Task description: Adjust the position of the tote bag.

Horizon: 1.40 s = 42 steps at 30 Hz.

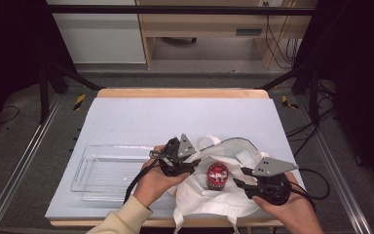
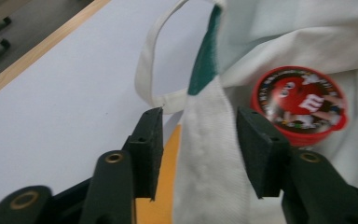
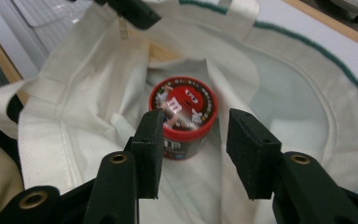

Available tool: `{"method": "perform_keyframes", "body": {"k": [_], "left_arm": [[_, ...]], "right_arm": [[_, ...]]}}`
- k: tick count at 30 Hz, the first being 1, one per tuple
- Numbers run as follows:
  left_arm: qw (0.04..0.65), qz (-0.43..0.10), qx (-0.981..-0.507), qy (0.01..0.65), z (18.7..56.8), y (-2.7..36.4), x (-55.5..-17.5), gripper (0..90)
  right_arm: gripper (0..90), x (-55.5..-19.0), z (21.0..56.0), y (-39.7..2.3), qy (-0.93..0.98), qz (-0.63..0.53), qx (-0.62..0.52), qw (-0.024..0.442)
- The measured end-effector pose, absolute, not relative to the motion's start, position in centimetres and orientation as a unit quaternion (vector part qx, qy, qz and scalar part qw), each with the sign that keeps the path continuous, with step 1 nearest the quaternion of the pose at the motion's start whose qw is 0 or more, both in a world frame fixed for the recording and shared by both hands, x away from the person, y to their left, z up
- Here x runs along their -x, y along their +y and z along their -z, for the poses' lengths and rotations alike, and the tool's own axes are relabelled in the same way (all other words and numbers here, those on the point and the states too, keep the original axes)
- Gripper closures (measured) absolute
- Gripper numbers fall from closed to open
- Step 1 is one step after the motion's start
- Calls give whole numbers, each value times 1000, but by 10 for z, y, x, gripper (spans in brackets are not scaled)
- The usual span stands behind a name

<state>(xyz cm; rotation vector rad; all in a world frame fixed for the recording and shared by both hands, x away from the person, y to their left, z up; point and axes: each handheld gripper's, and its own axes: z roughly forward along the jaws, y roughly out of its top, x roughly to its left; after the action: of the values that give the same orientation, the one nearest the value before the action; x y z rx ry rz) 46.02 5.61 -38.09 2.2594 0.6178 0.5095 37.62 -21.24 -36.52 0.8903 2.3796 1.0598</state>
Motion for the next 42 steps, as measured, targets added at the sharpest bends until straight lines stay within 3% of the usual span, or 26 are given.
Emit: {"method": "perform_keyframes", "body": {"k": [6,7,26,31,36,42], "left_arm": [[354,-166,-887,247,388,58,-463,843],[355,-163,-887,245,388,59,-461,858],[346,-144,-906,197,378,56,-429,873],[345,-146,-907,195,378,55,-427,872],[340,-142,-911,187,373,57,-427,874],[335,-137,-914,186,376,57,-425,874]], "right_arm": [[569,-376,385,-224,849,-366,-337,179],[565,-376,386,-225,850,-363,-339,178],[427,-371,408,-196,861,-367,-321,145],[429,-371,408,-193,863,-364,-318,145],[523,-371,402,-192,863,-362,-319,148],[533,-371,420,-189,869,-349,-322,141]]}}
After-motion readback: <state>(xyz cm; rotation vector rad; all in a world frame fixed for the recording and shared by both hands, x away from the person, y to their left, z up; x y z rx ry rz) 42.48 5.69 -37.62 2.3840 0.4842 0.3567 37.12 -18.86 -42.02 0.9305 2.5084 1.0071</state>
